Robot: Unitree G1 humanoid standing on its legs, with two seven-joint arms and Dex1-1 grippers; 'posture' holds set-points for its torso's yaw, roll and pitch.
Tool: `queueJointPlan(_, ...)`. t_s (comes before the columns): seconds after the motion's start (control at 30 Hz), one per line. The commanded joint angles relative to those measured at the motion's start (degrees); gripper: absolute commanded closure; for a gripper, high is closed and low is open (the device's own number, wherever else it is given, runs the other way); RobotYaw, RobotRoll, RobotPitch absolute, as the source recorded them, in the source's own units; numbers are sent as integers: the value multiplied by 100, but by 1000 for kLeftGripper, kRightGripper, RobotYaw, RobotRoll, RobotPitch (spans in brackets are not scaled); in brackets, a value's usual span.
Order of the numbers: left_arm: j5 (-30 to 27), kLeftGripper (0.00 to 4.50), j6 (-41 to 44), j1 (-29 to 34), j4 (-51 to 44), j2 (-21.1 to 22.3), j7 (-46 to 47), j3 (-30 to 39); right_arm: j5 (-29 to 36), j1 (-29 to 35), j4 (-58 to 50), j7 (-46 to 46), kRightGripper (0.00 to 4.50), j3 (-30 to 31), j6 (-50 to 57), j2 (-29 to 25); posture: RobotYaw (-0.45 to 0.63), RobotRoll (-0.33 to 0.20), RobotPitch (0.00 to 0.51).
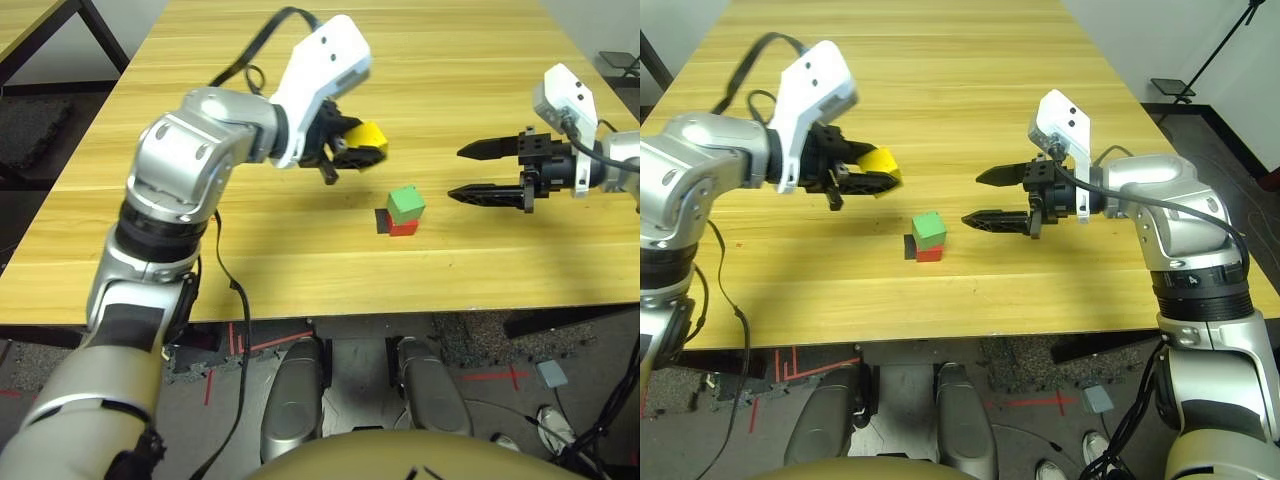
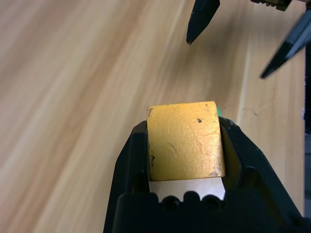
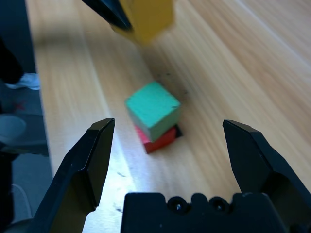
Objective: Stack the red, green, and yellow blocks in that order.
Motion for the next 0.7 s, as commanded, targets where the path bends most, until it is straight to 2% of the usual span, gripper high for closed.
queueJointPlan(0.03,-39,2519,-61,-108,219,-162,9,-231,126,137,-244,-57,0,-91,119,-59,223,-51,120)
queueJointPlan(0.27,80,2519,-424,-63,565,-382,-60,-664,232,307,-473,-135,0,-201,200,-71,203,-44,121)
queueJointPlan(0.7,267,2519,-938,-74,1077,-764,-78,-1021,359,487,-612,-292,0,-292,246,-122,184,-36,125)
